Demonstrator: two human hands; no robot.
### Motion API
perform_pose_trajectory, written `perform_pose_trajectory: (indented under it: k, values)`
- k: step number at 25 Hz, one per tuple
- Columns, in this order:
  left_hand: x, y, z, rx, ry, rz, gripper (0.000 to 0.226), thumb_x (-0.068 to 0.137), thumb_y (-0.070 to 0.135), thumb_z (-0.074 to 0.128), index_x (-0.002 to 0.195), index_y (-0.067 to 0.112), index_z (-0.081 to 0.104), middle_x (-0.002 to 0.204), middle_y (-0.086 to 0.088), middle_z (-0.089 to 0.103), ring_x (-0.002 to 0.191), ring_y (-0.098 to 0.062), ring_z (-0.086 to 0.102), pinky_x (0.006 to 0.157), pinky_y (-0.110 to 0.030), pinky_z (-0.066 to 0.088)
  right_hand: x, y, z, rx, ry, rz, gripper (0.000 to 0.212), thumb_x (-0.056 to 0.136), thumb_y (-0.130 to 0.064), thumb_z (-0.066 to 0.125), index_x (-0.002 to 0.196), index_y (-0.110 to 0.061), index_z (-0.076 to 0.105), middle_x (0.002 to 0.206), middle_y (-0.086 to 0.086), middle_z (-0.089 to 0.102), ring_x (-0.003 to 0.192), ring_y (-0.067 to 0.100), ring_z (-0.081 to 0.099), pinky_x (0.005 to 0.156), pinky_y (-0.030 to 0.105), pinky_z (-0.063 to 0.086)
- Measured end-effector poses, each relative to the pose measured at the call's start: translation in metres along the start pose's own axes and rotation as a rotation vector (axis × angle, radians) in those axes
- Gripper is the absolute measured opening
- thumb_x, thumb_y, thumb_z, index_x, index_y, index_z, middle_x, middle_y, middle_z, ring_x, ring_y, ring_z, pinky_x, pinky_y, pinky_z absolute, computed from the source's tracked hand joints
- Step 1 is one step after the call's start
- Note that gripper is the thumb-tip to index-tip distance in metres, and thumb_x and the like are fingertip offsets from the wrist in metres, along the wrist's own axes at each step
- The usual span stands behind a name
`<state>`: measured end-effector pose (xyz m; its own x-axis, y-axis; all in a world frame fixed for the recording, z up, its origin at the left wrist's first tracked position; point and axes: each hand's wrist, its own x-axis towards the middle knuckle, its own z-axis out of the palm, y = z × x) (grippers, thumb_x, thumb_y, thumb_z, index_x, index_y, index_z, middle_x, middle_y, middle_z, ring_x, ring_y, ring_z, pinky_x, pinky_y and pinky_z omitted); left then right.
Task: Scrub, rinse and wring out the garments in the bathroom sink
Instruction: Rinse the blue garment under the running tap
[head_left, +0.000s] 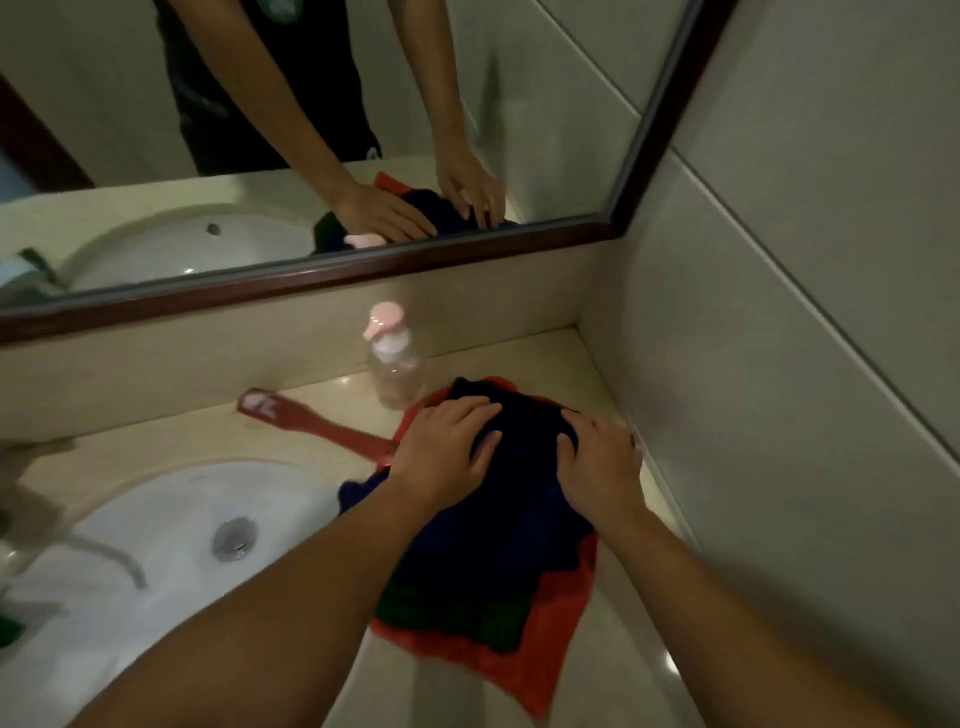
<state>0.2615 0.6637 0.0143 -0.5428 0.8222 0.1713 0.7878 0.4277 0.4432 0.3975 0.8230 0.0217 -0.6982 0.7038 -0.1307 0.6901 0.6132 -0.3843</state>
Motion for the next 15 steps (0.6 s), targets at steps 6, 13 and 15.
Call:
perform_pose_trajectory:
  k: [6,13,15]
  values:
    - [0.086,0.011,0.048,0.232,-0.352,0.013,0.058,0.105,0.053,0.033,0.159,0.032,0.022,0.166,0.003,0.022,0.151,-0.022,0.019,0.121,-0.046,0.012,0.052,0.039,0.007,-0.090,-0.159,0.053,0.050,0.105,-0.053,0.040,0.147,-0.028,0.049,0.141,0.008,0.055,0.132,0.031,0.044,0.108,0.047,0.033]
    - [0.089,-0.007,0.066,0.175,-0.214,0.158,0.039,0.100,0.051,0.052,0.122,0.019,0.060,0.130,-0.001,0.062,0.130,-0.022,0.049,0.118,-0.037,0.014,0.048,0.037,0.015,0.190,-0.049,0.013,0.025,0.104,-0.035,0.054,0.110,-0.011,0.059,0.104,0.009,0.065,0.098,0.028,0.059,0.085,0.042,0.048]
    - [0.084,-0.011,0.064,0.104,-0.219,0.132,0.039,0.099,0.050,0.054,0.121,0.019,0.058,0.120,-0.001,0.066,0.120,-0.021,0.056,0.117,-0.037,0.022,0.042,0.036,0.012,0.156,-0.021,-0.045,0.020,0.104,-0.028,0.057,0.110,-0.009,0.059,0.092,0.011,0.067,0.083,0.029,0.063,0.073,0.040,0.049]
